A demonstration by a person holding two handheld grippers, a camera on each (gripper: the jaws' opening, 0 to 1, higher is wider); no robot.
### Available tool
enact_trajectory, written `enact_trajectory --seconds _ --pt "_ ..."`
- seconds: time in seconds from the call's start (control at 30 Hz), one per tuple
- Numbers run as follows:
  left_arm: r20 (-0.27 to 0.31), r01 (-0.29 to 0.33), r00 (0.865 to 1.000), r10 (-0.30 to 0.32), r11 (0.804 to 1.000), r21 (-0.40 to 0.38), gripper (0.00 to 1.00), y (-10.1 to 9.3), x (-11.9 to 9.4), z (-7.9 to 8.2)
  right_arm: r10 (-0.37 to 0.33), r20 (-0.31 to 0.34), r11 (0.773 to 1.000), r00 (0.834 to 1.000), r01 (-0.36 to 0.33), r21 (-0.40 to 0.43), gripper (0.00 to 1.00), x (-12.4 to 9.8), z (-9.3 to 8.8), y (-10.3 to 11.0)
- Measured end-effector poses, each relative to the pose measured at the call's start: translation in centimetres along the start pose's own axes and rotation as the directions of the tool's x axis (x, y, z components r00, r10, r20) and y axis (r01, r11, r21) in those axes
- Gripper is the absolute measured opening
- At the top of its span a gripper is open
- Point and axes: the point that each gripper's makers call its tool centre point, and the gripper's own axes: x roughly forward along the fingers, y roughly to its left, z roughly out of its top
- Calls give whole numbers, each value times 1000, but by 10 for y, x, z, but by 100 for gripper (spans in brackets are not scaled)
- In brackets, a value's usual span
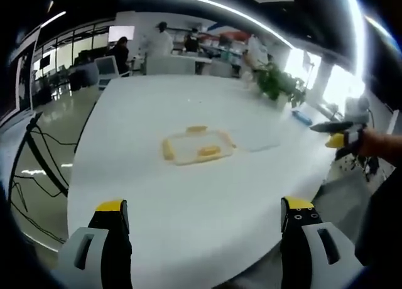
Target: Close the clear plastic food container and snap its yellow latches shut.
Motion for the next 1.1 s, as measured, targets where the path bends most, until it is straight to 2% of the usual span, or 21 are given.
enact_trajectory --seconds 0.4,0.6,0.87,1.1 --pt "-25 28 999 -27 999 40 99 11 12 -1 26 5 1000 1000 -26 -5 100 27 9 14" --pt "-21 41 999 -39 997 58 99 19 18 3 20 -7 1000 1000 -20 -20 97 34 12 11" --pt "-38 66 997 -63 995 78 99 23 30 -5 14 -25 999 1000 -15 -37 99 43 15 9" --pt "-50 99 994 -94 990 102 98 28 39 -8 21 -68 995 997 -27 -94 98 53 14 8"
